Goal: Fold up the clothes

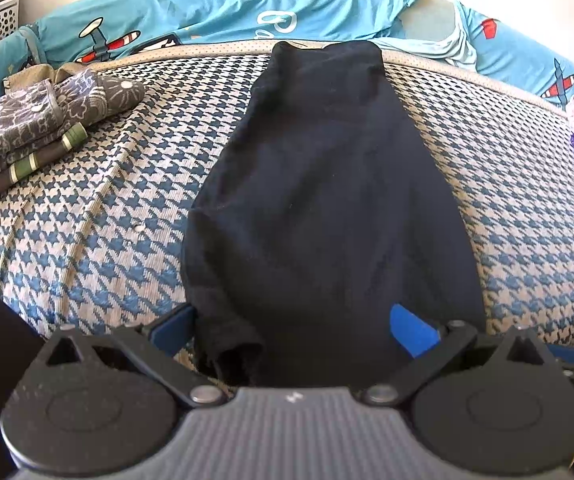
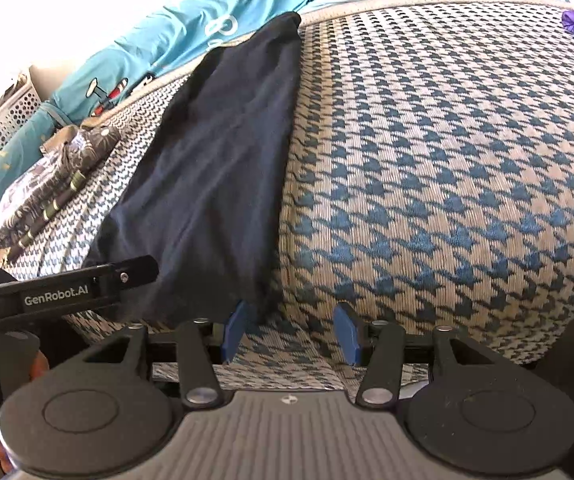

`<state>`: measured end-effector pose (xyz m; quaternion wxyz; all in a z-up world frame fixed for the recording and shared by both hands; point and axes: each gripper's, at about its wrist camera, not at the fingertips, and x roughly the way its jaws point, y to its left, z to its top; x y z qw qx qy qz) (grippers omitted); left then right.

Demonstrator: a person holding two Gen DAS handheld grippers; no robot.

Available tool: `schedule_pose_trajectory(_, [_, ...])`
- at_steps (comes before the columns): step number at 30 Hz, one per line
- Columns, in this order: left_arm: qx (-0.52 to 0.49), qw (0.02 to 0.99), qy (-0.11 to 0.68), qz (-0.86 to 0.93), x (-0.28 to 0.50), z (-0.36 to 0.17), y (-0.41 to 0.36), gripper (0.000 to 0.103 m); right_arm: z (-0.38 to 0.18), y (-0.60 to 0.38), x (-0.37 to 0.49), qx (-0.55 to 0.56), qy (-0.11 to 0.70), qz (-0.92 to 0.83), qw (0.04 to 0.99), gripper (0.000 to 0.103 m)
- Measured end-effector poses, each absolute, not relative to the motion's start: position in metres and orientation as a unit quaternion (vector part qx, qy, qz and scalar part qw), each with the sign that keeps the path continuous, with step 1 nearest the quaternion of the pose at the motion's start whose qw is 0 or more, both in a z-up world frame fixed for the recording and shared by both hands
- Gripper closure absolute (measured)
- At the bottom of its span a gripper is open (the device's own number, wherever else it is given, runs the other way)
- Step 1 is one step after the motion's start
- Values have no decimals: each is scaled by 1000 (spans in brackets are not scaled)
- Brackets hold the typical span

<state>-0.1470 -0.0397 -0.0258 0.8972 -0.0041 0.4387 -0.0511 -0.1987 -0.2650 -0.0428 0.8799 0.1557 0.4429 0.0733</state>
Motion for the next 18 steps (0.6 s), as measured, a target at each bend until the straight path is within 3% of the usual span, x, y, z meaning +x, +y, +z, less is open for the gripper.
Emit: schedule_pose_trajectory(18, [3, 893, 448, -48, -145, -35, -42, 0, -44, -264, -194, 160, 441, 74, 880, 55])
